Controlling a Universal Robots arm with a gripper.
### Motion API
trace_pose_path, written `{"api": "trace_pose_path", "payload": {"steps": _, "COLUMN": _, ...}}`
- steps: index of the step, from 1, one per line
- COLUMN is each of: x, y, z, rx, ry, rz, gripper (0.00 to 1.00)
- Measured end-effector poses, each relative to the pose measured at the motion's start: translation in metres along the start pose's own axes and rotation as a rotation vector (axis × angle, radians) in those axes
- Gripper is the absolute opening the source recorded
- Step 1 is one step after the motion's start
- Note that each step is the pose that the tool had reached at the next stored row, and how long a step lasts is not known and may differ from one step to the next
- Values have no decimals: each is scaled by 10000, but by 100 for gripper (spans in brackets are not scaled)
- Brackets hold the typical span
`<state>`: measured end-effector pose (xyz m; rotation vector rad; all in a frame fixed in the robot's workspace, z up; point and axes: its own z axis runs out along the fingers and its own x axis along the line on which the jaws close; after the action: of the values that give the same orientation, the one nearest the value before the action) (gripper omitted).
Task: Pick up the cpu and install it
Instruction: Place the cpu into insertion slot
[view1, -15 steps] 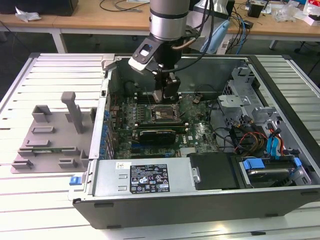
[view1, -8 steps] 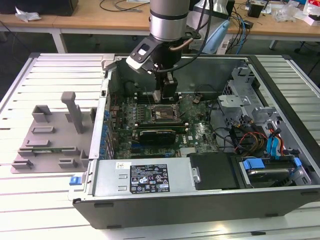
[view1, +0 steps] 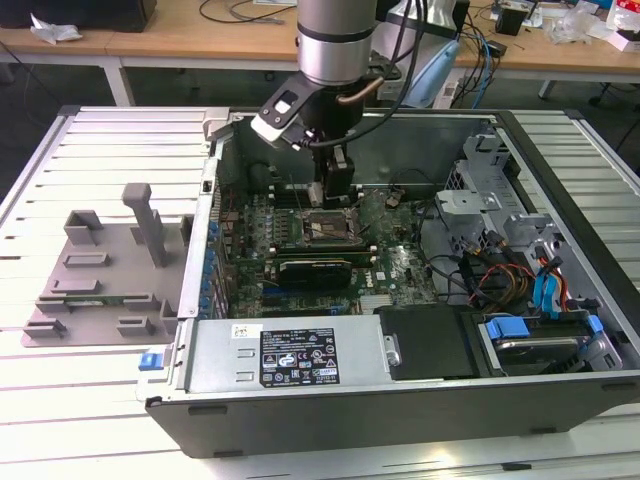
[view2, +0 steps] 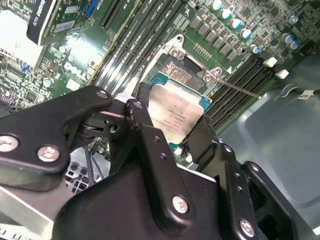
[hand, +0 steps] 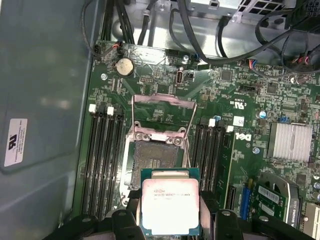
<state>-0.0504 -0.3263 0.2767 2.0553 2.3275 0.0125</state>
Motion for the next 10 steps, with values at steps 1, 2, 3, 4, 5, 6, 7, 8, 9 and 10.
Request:
{"api": "trace_pose_path", "payload": {"steps": 1, "x": 0, "y": -1, "z": 11, "rx": -60, "ry": -9, "rz": 36, "gripper": 55}}
{"api": "trace_pose_path", "payload": {"steps": 2, "x": 1, "y": -3, "z": 29, "rx": -167, "ry": -25, "rz": 98, "gripper": 55}}
{"api": "trace_pose_path", "payload": {"steps": 3, "x": 1, "y": -5, "z": 44, "rx": -246, "ry": -37, "rz": 144, "gripper": 55}}
{"api": "trace_pose_path", "payload": {"steps": 4, "x": 2, "y": -7, "z": 59, "rx": -321, "ry": -46, "rz": 181, "gripper": 55}}
{"api": "trace_pose_path", "payload": {"steps": 5, "x": 2, "y": -9, "z": 74, "rx": -383, "ry": -56, "rz": 215, "gripper": 55}}
{"api": "trace_pose_path", "payload": {"steps": 6, "x": 2, "y": -9, "z": 84, "rx": -423, "ry": -63, "rz": 241, "gripper": 55}}
{"api": "trace_pose_path", "payload": {"steps": 7, "x": 3, "y": -9, "z": 91, "rx": -447, "ry": -65, "rz": 256, "gripper": 55}}
{"api": "trace_pose_path", "payload": {"steps": 8, "x": 3, "y": -10, "z": 100, "rx": -485, "ry": -69, "rz": 273, "gripper": 55}}
{"api": "trace_pose_path", "payload": {"steps": 9, "x": 3, "y": -10, "z": 113, "rx": -545, "ry": -78, "rz": 296, "gripper": 55}}
{"api": "trace_pose_path", "payload": {"steps": 10, "x": 3, "y": -10, "z": 122, "rx": -584, "ry": -84, "rz": 312, "gripper": 55}}
